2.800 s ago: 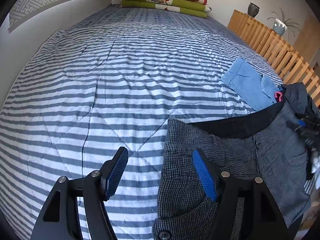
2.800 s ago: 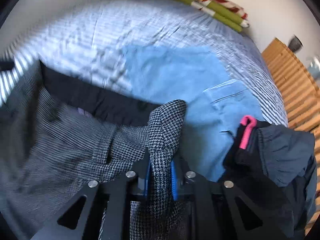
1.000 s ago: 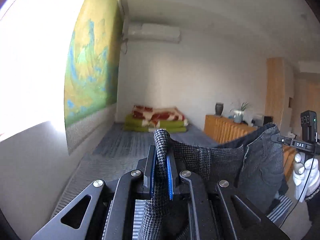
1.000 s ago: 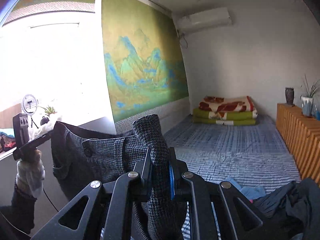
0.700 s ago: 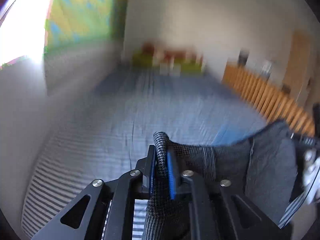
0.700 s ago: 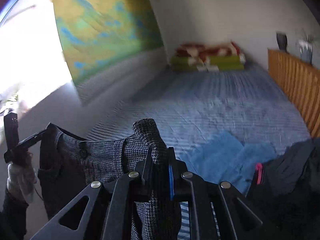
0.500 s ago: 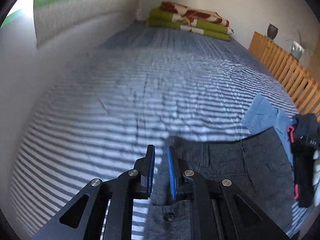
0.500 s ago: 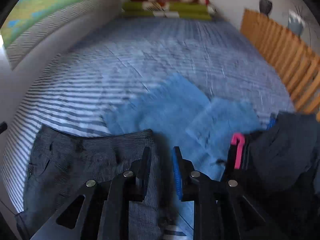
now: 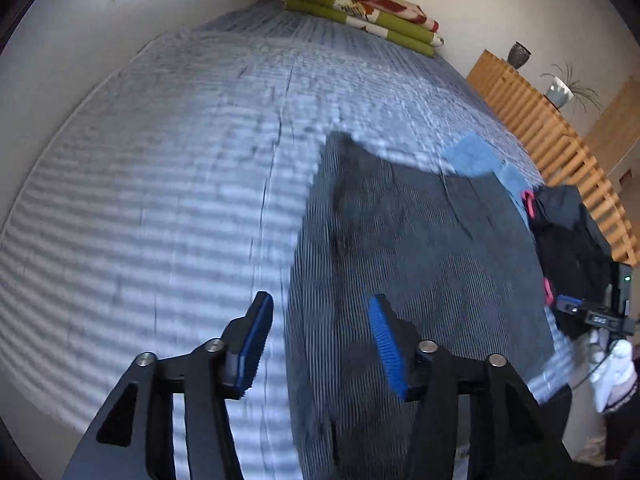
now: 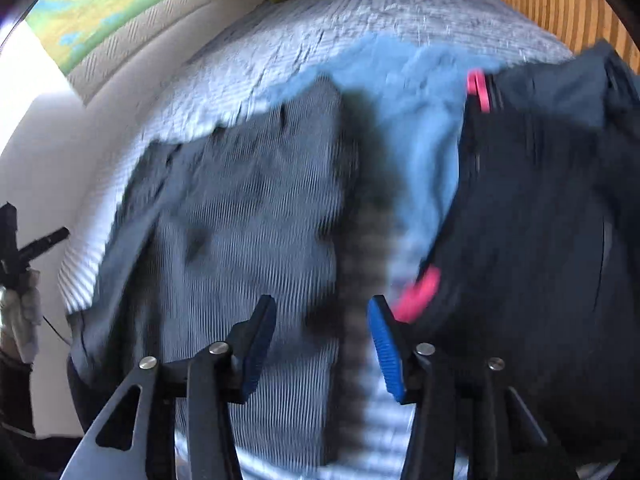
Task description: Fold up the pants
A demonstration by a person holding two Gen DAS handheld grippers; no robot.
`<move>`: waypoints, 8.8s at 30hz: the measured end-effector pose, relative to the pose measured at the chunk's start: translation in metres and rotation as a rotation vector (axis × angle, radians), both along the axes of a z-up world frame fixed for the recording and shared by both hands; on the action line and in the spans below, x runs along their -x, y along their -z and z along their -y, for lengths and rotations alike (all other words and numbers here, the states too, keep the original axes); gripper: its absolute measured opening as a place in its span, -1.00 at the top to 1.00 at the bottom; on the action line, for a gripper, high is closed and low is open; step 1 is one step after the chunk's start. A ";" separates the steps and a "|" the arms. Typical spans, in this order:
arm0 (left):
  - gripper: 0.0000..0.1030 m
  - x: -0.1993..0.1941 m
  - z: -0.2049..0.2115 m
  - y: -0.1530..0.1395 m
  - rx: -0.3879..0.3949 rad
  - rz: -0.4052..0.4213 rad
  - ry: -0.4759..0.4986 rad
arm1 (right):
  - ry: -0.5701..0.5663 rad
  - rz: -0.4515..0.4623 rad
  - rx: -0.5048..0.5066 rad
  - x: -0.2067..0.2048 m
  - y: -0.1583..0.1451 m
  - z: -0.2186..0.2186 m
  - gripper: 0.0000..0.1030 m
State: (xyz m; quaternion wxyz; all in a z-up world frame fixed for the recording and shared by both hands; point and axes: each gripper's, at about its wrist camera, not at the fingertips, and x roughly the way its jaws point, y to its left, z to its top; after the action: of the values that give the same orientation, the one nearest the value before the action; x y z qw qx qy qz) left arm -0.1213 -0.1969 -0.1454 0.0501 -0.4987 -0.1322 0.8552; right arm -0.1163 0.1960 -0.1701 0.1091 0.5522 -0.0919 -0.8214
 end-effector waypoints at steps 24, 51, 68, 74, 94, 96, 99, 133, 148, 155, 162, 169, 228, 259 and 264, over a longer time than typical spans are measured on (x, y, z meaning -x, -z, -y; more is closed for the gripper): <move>-0.12 -0.096 -0.027 0.052 0.003 0.003 0.061 | -0.393 -0.082 0.003 0.151 -0.067 0.314 0.02; -0.46 -0.036 -0.095 -0.049 0.115 -0.180 0.074 | -0.137 -0.223 -0.124 0.067 -0.093 0.201 0.00; -0.29 -0.097 -0.048 0.030 0.137 -0.068 0.158 | -0.286 0.044 -0.066 0.195 -0.006 0.359 -0.07; 0.59 -0.081 -0.039 0.057 0.104 -0.053 0.164 | -0.259 0.110 -0.193 0.219 0.036 0.388 -0.06; 0.79 -0.125 0.008 -0.004 0.101 -0.124 0.040 | -0.311 -0.045 -0.012 0.218 -0.050 0.382 0.71; 0.76 -0.126 -0.008 -0.030 0.097 -0.181 0.088 | -0.275 -0.104 0.039 0.192 -0.084 0.345 0.55; 0.50 -0.117 -0.048 -0.066 0.088 -0.261 0.209 | -0.215 -0.194 0.026 0.127 -0.126 0.280 0.53; -0.17 -0.098 -0.379 -0.140 0.036 -0.294 0.660 | 0.269 -0.354 -0.147 -0.211 -0.147 -0.025 -0.04; -0.43 -0.079 -0.148 -0.046 0.129 -0.162 0.124 | 0.071 -0.318 -0.178 -0.086 -0.093 0.052 -0.48; -0.58 -0.076 -0.136 -0.064 0.213 -0.266 0.036 | 0.023 -0.345 -0.184 -0.046 -0.090 0.097 -0.48; -0.67 -0.057 -0.141 -0.066 0.238 -0.272 -0.020 | 0.028 -0.332 -0.156 -0.019 -0.088 0.115 -0.49; -0.72 -0.043 -0.137 -0.062 0.258 -0.253 -0.025 | 0.001 -0.350 -0.191 -0.009 -0.090 0.134 -0.48; 0.75 -0.021 -0.370 0.028 -0.128 0.044 0.378 | -0.201 0.142 0.194 0.220 0.033 -0.006 0.65; 0.32 -0.134 0.004 0.032 -0.175 0.031 -0.280 | -0.506 0.085 0.008 0.191 0.003 0.372 0.54; -0.55 -0.109 0.010 -0.017 -0.089 -0.089 -0.220 | -0.442 -0.053 0.105 0.168 -0.049 0.289 -0.02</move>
State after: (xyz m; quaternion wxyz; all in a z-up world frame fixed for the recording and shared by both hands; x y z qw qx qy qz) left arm -0.0125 -0.2070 -0.1288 -0.0163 -0.4401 -0.2216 0.8700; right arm -0.2843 -0.0930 -0.1211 0.3174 0.5305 -0.0084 -0.7859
